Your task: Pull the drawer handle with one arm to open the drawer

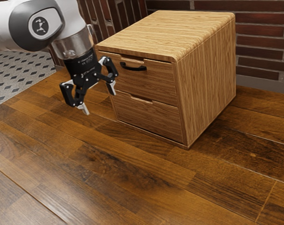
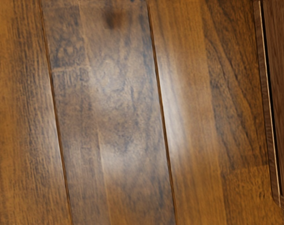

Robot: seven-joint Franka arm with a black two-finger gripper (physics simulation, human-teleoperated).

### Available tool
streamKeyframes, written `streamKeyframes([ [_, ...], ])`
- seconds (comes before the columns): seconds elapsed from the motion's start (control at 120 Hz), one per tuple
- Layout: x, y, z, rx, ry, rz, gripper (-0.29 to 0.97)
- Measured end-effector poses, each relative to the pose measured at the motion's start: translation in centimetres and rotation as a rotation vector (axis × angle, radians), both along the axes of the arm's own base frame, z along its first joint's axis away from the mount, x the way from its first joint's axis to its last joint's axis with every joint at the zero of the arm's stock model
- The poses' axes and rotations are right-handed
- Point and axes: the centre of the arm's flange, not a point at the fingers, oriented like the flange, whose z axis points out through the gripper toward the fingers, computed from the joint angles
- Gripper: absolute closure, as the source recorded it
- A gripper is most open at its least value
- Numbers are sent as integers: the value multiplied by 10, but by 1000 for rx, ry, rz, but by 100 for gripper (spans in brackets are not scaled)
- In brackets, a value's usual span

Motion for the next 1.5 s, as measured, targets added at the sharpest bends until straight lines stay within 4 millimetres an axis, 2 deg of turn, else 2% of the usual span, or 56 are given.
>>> streamKeyframes([
  [0.267, -1, 8, 2, -13, -4, 33, 0],
  [0.317, -8, 9, 37, -8, -66, 37, 0],
  [0.358, -24, 8, 85, -1, -152, 38, 0],
  [0.392, -37, 7, 110, 1, -197, 37, 0],
  [0.442, -47, 5, 127, 2, -224, 37, 0],
  [0.5, -49, 1, 133, 5, -237, 34, 0],
  [0.725, -13, -13, 106, 62, -229, 34, 0],
  [0.808, 11, -11, 88, 81, -235, 41, 0],
  [0.867, 24, 9, 76, 77, -243, 76, 0],
  [0.967, 36, 77, 57, 76, -259, 183, 0],
  [1.008, 44, 87, 50, 73, -271, 195, 0],
  [1.058, 54, 83, 44, 62, -289, 181, 1],
  [1.15, 60, 73, 47, 49, -333, 154, 1],
  [1.35, 68, 73, 44, 34, -366, 137, 10],
  [1.417, 75, 72, 36, 28, -369, 131, 13],
  [1.5, 85, 72, 18, 3, -366, 123, 17],
])
